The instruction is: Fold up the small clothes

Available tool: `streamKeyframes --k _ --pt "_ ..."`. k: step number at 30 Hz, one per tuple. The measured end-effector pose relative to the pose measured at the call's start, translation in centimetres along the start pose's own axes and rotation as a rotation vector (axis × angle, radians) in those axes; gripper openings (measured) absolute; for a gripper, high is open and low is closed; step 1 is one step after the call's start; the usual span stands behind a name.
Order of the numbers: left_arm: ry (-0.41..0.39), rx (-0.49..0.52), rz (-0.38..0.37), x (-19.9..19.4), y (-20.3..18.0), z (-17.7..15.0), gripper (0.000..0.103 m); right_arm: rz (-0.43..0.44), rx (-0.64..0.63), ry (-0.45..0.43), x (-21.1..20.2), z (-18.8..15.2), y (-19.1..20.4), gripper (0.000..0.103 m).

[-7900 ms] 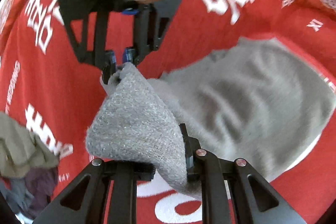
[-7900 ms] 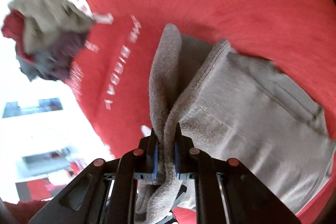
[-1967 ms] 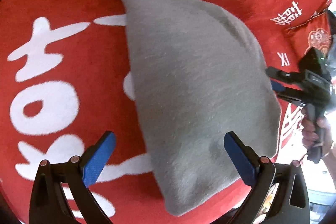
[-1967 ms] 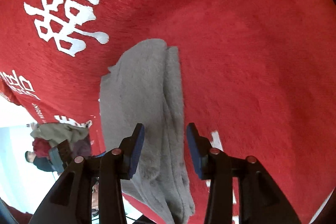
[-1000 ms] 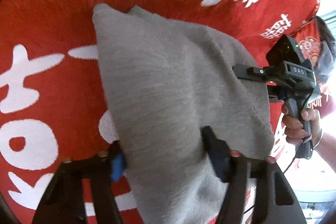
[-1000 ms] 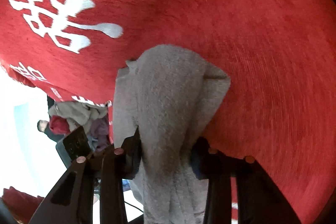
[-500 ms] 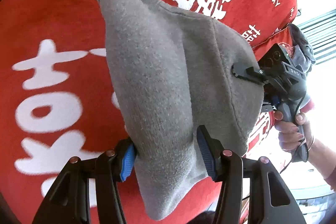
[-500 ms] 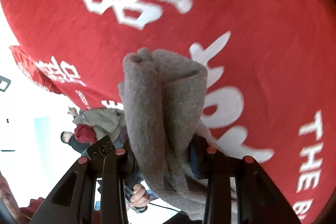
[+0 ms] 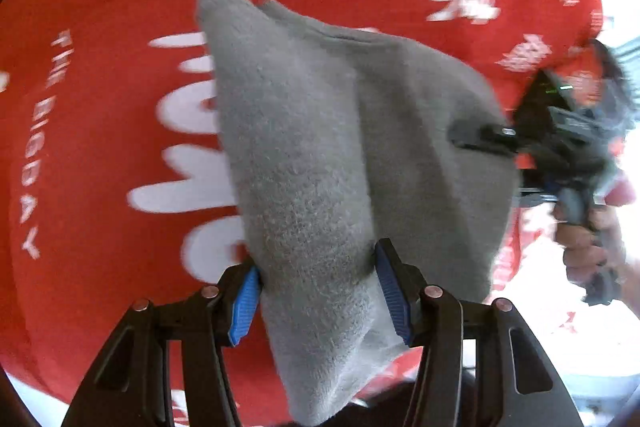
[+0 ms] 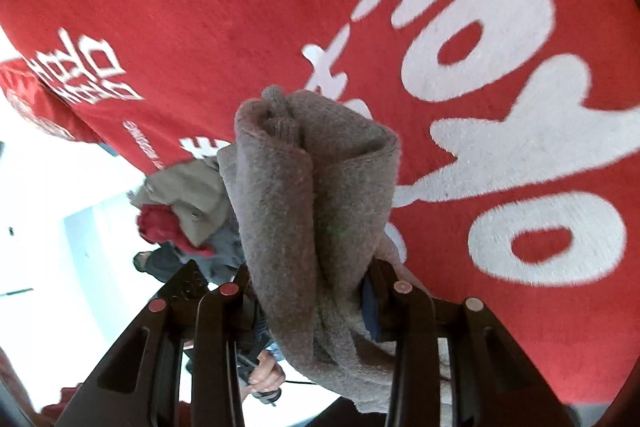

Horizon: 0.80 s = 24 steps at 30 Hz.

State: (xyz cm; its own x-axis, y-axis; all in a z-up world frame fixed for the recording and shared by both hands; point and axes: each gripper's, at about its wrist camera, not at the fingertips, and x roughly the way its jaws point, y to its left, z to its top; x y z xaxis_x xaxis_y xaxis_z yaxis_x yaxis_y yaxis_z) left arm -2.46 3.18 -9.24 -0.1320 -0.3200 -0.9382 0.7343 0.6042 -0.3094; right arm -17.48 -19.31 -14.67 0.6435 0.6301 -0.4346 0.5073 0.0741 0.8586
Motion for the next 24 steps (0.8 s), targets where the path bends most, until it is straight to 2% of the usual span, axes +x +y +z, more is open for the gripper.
streamKeyframes --k 2,3,4,5,8,9,10,12,15,17,18,19,20,23,24 --pt "-0.002 -0.028 0.083 1.2 1.7 -0.2 0.056 -0.106 -0.020 -0.017 1.1 1.0 -0.6 0.044" --pt "-0.003 -0.035 0.109 1.3 2.3 -0.4 0.056 -0.198 -0.025 -0.052 1.1 1.7 -0.8 0.047" --pt "-0.009 -0.048 0.114 1.2 2.9 -0.5 0.057 -0.271 -0.026 -0.078 0.8 2.2 -0.8 0.053" --pt "-0.019 -0.061 0.117 0.8 3.2 -0.6 0.057 -0.340 -0.032 -0.093 0.4 2.6 -0.7 0.054" --pt "-0.052 -0.067 0.182 -0.8 3.8 -1.6 0.057 -0.395 -0.087 -0.120 -1.5 1.8 0.1 0.055" --pt "-0.066 -0.075 0.212 -1.3 3.8 -1.8 0.062 -0.414 -0.109 -0.123 -2.1 1.0 0.7 0.055" --pt "-0.088 -0.089 0.233 -2.0 3.8 -2.2 0.075 -0.419 -0.121 -0.126 -2.7 0.2 1.0 0.055" --pt "-0.130 -0.106 0.267 -3.4 3.5 -2.7 0.079 -0.394 -0.138 -0.125 -3.5 -1.9 1.7 0.055" --pt "-0.145 -0.059 0.358 -4.2 1.6 -2.7 0.079 -0.349 -0.141 -0.091 -3.1 -4.7 2.0 0.055" --pt "-0.127 -0.042 0.378 -4.2 0.8 -2.6 0.091 -0.330 -0.140 -0.058 -1.6 -5.7 2.0 0.055" --pt "-0.118 -0.040 0.372 -4.2 0.6 -2.6 0.097 -0.358 -0.139 -0.041 -0.7 -6.0 1.7 0.055" --pt "-0.122 -0.037 0.364 -4.4 0.1 -2.7 0.097 -0.401 -0.139 -0.029 0.0 -6.0 1.5 0.048" --pt "-0.126 -0.037 0.355 -4.7 -0.1 -2.6 0.097 -0.431 -0.142 -0.027 0.3 -6.1 1.4 0.014" --pt "-0.149 -0.064 0.285 -6.4 -0.6 -2.6 0.098 -0.471 -0.210 -0.075 0.0 -6.3 2.6 0.012" --pt "-0.157 -0.070 0.269 -6.8 -0.7 -2.6 0.103 -0.498 -0.242 -0.090 -0.3 -6.7 3.1 0.012"
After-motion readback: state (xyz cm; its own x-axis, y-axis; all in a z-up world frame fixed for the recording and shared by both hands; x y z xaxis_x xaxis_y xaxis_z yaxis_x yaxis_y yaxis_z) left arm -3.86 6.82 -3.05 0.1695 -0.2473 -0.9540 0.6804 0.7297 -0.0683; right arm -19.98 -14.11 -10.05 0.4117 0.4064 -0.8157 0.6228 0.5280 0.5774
